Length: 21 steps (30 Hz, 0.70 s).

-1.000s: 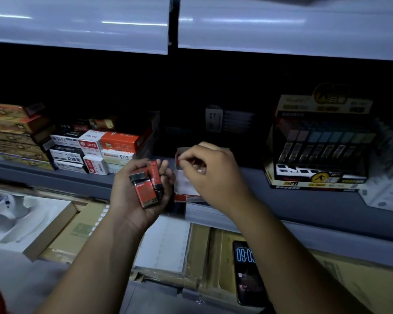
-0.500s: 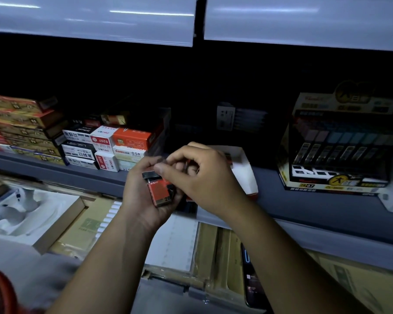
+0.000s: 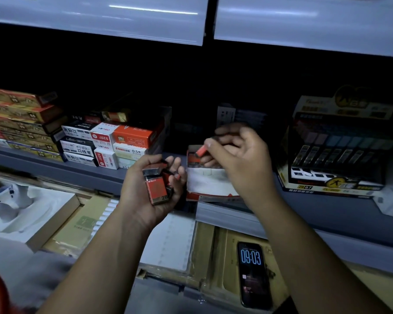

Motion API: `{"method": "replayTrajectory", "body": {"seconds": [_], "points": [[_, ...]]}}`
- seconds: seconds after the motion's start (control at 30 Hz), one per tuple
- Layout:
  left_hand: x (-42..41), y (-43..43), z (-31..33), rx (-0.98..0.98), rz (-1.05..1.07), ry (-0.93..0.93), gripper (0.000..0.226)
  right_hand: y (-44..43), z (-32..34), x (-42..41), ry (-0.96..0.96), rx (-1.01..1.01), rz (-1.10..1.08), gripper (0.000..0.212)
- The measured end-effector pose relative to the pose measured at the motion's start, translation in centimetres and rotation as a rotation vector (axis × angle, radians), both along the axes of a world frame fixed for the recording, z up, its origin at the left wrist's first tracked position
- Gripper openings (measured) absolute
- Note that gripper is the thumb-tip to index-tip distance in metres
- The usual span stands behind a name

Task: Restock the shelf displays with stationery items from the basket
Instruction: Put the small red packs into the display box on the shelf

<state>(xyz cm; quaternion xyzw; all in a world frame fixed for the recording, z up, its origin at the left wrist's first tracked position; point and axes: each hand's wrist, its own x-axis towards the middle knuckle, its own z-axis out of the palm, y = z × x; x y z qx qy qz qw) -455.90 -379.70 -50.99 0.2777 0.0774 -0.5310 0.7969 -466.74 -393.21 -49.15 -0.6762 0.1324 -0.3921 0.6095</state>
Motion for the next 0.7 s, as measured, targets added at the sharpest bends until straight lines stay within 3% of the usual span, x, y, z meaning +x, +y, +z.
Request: {"method": "replayTrajectory", "body": {"seconds": [0.2, 0.33, 0.43, 0.7], "points": [[0.1, 0.0, 0.0, 0.001, -0.005, -0.015, 0.015, -5.3, -1.2, -2.6, 0.382, -0.460, -0.413, 0.007], [0.2, -0.2, 0.0, 0.000, 0.004, -0.013, 0.016, -6.2, -1.4, -2.7, 0.475, -0.469, -0.467, 0.030], [0.2, -0.2, 0.1, -0.003, 0.006, -0.002, 0.016, -6.5, -2.0, -2.1, 0.570, -0.492, -0.436, 0.012], [0.5, -0.1, 0.0, -0.019, 0.000, 0.006, 0.015, -6.6, -2.7, -1.4, 0.762, -0.581, -0.452, 0.012]]}}
